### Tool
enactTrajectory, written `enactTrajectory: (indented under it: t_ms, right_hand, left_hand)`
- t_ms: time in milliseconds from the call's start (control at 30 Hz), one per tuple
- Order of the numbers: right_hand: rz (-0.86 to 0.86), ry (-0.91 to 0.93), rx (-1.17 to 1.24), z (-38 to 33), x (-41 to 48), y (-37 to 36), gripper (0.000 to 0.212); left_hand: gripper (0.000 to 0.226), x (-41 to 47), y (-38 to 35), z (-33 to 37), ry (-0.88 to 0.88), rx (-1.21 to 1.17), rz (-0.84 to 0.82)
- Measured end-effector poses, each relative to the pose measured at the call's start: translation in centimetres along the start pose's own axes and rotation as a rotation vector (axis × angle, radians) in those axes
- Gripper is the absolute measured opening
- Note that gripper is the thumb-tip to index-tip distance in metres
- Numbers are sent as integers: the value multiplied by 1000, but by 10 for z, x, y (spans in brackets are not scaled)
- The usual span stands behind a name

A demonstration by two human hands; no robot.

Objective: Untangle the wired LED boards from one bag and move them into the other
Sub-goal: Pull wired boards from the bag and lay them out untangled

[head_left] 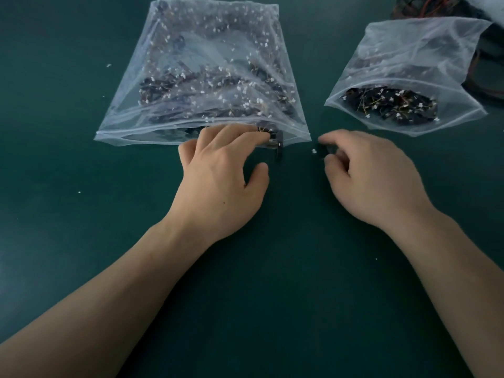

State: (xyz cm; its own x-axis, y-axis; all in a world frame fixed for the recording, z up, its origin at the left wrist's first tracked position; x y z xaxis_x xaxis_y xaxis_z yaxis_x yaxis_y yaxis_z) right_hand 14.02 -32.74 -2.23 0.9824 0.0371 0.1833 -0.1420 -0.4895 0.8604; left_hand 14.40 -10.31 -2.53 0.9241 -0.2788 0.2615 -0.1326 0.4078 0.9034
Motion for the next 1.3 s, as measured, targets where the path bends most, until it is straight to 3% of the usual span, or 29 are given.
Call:
enactTrajectory:
  t_ms: [167,367,500,633,867,967,1033,1133,1300]
  right_hand:
    - [-49,103,94,-12,-5,-5,15]
    - [-118,173,337,-22,-7,-9,8]
    - [-216,204,559,-24,-11,-7,13]
    - [-326,210,617,-26,-11,-5,11]
    - [-286,215,626,-26,-10,-5,11]
    - [-288,209,663,-23,-10,-3,11]
    - [-314,224,638,-23,-9,-3,12]
    - [-322,261,578,-23,-10,-6,11]
    - [-272,235,676,-18,-8,-3,8]
  left_hand:
    - [45,-6,-5,15,-242,172,-133]
    - [5,-13,4,7,-186,116,60]
    - [17,-14,5,4,-109,69,74]
    - [39,-9,1,8,-66,119,50]
    - [10,-2,3,8,-12,119,127]
    - [12,-10,8,2,26,-50,147]
    - [30,-15,7,2,16,-188,68]
    - [41,-15,5,5,-51,-125,-7]
    - [30,-15,4,6,-55,-26,-34]
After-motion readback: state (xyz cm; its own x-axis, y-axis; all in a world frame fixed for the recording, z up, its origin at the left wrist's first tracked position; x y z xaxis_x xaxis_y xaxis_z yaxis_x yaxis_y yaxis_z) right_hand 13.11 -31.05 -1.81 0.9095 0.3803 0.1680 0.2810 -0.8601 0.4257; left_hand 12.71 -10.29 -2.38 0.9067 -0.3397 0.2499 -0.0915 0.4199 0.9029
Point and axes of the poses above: each hand's wrist, its own x-axis towards the middle knuckle, its own y-axis out of the back of the hand, z = x × y, the point moved 3 cm from there along x, towards the middle knuckle, and after that the axes turned 11 degrees about x, right-handed, at the moved point
